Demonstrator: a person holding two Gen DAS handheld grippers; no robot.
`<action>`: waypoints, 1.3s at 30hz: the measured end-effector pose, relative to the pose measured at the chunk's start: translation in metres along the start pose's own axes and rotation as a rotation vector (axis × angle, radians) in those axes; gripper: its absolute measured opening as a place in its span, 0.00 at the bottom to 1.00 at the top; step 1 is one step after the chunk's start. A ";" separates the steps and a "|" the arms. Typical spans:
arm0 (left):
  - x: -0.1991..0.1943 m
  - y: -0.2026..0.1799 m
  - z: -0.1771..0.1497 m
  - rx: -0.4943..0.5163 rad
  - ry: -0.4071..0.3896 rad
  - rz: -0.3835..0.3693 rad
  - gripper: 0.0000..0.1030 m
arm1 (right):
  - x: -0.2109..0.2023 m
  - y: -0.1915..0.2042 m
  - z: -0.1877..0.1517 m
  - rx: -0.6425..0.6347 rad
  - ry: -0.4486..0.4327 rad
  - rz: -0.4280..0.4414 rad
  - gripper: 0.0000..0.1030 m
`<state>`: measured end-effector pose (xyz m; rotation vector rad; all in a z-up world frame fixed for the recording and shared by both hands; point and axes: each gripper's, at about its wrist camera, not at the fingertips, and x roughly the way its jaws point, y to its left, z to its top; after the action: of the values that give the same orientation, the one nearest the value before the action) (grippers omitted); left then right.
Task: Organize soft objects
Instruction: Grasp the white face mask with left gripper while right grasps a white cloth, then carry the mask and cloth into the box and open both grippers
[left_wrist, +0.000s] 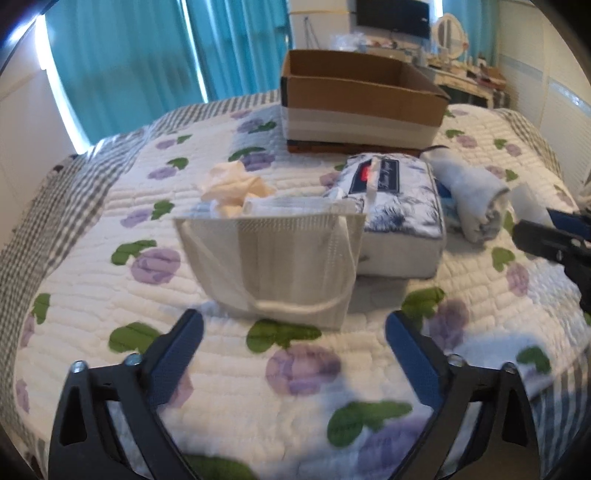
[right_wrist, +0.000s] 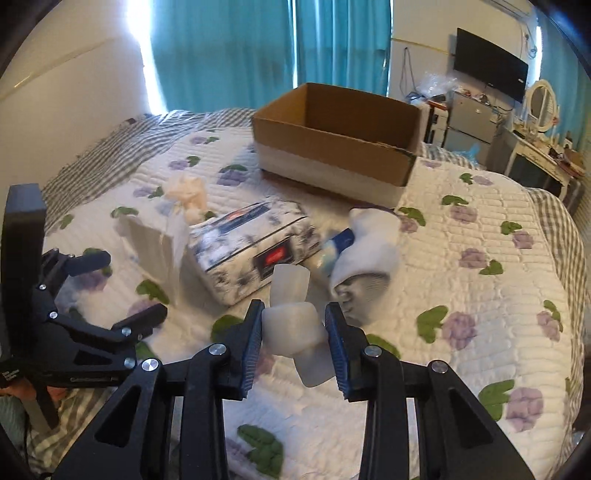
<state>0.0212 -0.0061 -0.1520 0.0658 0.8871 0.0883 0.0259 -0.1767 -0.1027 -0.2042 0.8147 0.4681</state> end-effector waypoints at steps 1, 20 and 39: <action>0.004 -0.001 0.003 -0.006 0.006 -0.007 0.93 | 0.004 -0.002 0.002 0.003 0.004 -0.008 0.33; 0.036 0.010 0.009 -0.098 0.050 -0.029 0.11 | 0.030 -0.018 -0.001 0.064 0.035 0.006 0.33; -0.086 -0.008 0.029 -0.017 -0.131 -0.128 0.09 | -0.063 0.003 0.024 0.044 -0.145 0.000 0.33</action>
<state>-0.0097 -0.0233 -0.0685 -0.0010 0.7578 -0.0279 0.0030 -0.1854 -0.0401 -0.1276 0.6823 0.4588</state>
